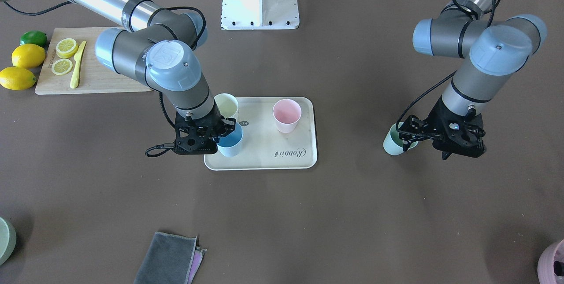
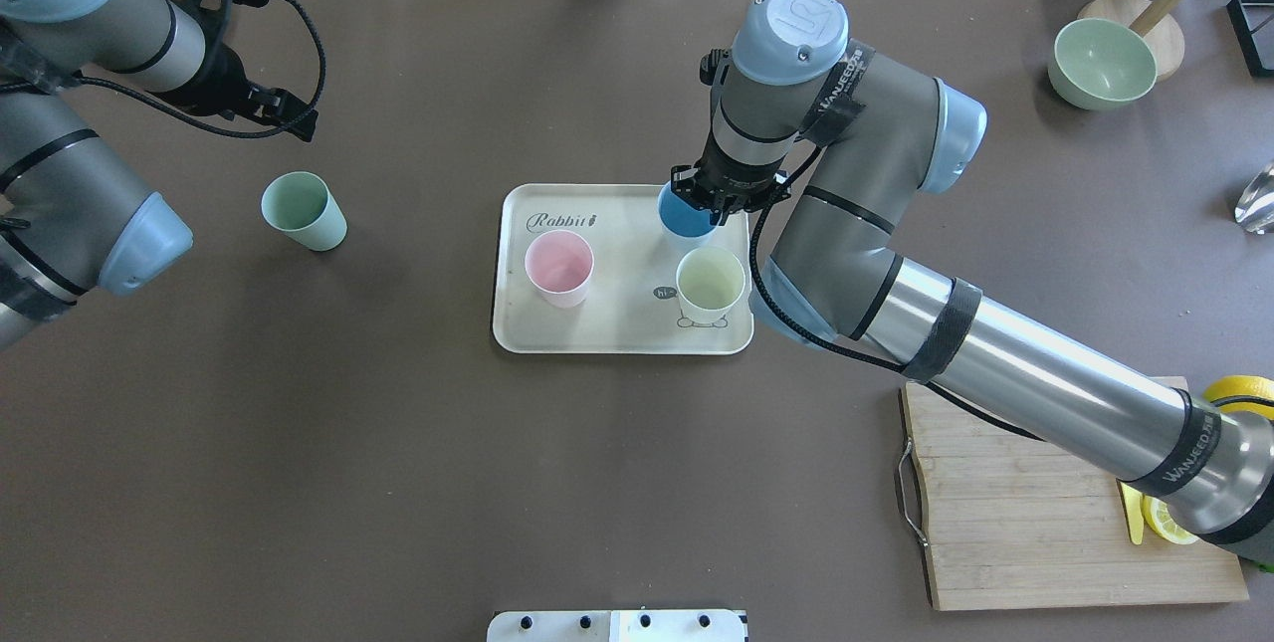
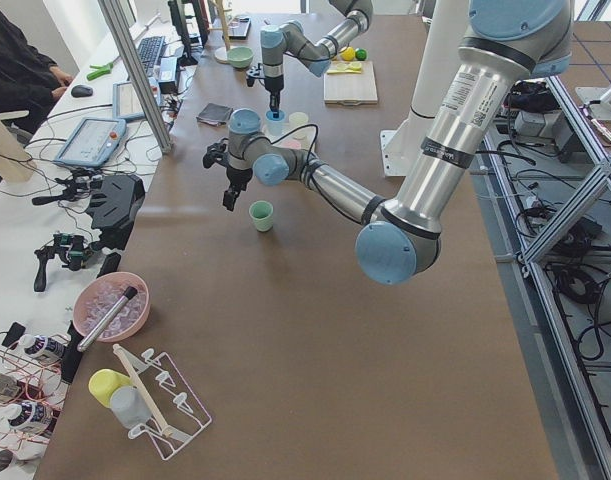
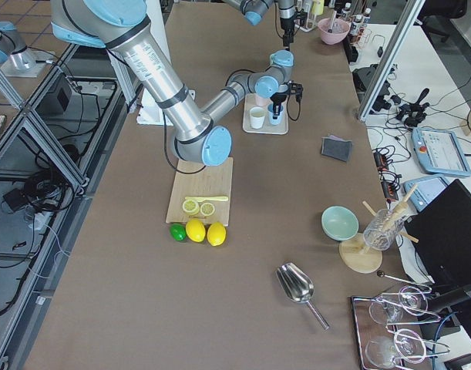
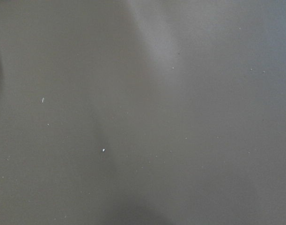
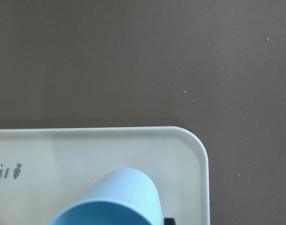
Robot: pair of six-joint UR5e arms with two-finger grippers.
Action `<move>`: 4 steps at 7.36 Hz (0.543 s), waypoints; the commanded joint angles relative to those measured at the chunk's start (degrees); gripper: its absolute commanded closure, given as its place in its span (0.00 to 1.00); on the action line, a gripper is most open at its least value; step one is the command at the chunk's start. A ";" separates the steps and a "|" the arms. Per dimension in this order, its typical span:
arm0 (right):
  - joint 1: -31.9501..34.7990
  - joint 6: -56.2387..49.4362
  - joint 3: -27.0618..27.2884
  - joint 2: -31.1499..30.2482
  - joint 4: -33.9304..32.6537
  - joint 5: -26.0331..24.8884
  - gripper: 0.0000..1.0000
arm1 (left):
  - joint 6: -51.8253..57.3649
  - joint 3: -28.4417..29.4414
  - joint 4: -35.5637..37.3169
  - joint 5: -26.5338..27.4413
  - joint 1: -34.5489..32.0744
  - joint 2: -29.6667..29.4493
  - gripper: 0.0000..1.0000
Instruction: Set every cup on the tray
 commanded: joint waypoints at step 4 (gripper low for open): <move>1.13 1.46 -1.09 1.30 2.72 -2.28 0.00 | -6.71 -1.26 -6.02 0.62 4.82 5.70 0.02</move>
